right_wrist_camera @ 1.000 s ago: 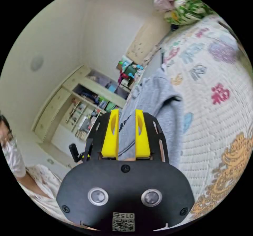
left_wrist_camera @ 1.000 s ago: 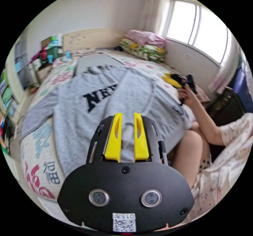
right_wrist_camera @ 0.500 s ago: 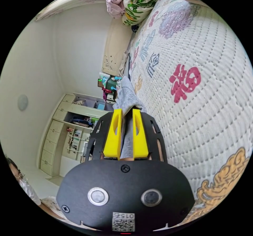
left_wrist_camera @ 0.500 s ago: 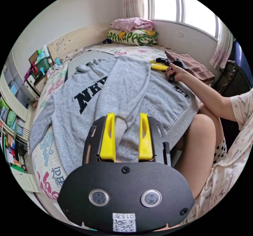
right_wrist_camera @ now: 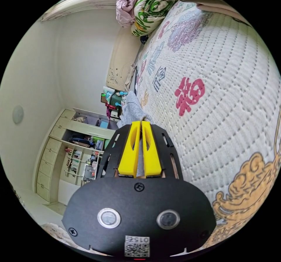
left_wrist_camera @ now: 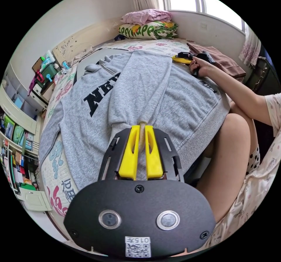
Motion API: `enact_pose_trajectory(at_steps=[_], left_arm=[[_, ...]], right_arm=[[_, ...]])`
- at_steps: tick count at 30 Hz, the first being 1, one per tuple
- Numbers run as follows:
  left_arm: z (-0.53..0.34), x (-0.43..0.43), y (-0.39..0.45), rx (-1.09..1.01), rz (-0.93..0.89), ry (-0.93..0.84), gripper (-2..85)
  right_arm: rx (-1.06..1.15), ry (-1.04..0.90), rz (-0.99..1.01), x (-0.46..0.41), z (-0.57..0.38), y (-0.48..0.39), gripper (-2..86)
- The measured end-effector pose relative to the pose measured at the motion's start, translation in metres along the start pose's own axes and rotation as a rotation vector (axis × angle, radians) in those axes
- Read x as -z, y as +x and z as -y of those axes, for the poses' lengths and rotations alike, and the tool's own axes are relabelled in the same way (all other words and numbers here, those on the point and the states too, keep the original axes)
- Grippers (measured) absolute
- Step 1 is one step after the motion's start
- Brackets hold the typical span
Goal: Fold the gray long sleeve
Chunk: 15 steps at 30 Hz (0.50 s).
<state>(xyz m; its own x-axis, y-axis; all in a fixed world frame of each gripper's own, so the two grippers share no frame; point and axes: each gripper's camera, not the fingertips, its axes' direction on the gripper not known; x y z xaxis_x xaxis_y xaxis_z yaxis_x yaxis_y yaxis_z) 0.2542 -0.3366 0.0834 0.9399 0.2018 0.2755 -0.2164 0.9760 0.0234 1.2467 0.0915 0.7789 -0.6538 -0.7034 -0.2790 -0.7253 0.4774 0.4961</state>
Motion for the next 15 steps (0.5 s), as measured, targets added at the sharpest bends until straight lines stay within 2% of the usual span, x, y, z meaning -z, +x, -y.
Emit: enact_pose_trajectory(at_steps=[6, 9, 11, 13, 15], left_arm=[[-0.033, -0.013, 0.021, -0.066, 0.013, -0.035, 2.4], [-0.059, -0.022, 0.019, -0.021, -0.01, -0.017, 3.1], [-0.077, -0.025, 0.01, 0.022, -0.066, -0.002, 3.9], [-0.112, -0.021, -0.021, 0.128, -0.2, 0.06, 5.5], [-0.152, -0.013, -0.063, 0.275, -0.295, 0.148, 6.7]], right_arm=[[0.031, 0.008, -0.057, -0.012, -0.036, 0.04, -0.1], [0.045, 0.017, -0.043, -0.013, -0.062, 0.071, -0.1], [0.074, 0.034, -0.033, -0.009, -0.081, 0.088, -0.2], [0.135, 0.068, -0.044, 0.0, -0.106, 0.098, -0.4], [0.286, 0.101, -0.121, 0.011, -0.148, 0.095, -0.5]])
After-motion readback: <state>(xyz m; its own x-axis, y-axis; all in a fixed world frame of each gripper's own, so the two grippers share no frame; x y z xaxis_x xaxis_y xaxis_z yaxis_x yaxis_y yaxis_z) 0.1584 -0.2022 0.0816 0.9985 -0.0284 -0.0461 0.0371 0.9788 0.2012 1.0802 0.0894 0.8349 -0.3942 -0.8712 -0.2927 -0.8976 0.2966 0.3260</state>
